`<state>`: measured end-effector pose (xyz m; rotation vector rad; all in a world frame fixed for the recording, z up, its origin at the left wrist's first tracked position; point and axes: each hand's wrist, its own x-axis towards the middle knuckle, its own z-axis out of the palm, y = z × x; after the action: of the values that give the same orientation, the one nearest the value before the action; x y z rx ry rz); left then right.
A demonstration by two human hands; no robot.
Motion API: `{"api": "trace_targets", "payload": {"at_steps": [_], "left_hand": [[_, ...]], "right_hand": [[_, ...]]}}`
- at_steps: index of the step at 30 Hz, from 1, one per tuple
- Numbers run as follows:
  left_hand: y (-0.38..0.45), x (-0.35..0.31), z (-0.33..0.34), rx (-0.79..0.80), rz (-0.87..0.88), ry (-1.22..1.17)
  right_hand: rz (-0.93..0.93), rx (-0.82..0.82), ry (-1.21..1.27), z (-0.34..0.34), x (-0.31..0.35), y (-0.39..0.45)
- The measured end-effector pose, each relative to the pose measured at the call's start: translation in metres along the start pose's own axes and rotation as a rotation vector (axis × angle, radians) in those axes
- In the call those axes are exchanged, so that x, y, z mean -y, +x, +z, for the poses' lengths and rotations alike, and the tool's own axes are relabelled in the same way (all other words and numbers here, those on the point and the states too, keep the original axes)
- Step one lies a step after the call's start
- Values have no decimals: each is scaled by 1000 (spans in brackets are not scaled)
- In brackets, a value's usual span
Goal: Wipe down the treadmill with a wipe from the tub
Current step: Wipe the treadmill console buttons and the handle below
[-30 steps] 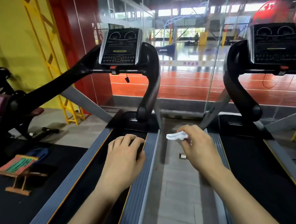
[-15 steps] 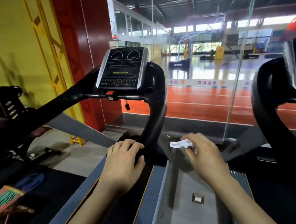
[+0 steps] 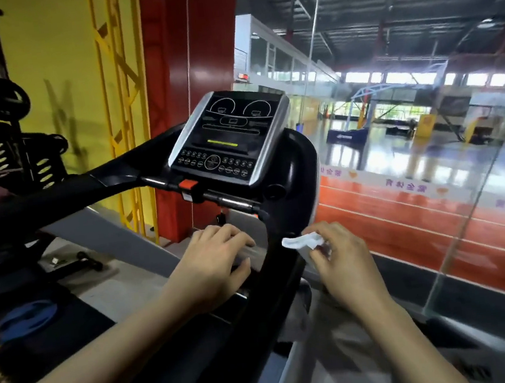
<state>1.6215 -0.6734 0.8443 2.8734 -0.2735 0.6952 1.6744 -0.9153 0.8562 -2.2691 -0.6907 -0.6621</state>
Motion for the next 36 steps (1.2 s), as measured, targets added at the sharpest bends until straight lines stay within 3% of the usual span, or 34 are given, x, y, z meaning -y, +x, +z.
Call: {"api": "trace_targets", "payload": {"at_steps": [9, 14, 21, 26, 31, 33, 36], "left_hand": [[167, 58, 49, 66, -58, 48], [251, 81, 83, -27, -149, 42], [380, 119, 137, -170, -284, -20], [438, 147, 166, -254, -382, -90], [458, 153, 186, -107, -341, -13], [459, 159, 197, -102, -314, 41], [459, 168, 215, -144, -299, 117]], "right_hand": [[115, 100, 280, 38, -92, 158], [56, 191, 233, 77, -139, 267], [-91, 186, 192, 112, -192, 447], [-347, -42, 18, 123, -194, 587], [-702, -265, -531, 139, -184, 684], [-664, -178, -596, 158, -186, 699], [-522, 87, -612, 199, -195, 696]]}}
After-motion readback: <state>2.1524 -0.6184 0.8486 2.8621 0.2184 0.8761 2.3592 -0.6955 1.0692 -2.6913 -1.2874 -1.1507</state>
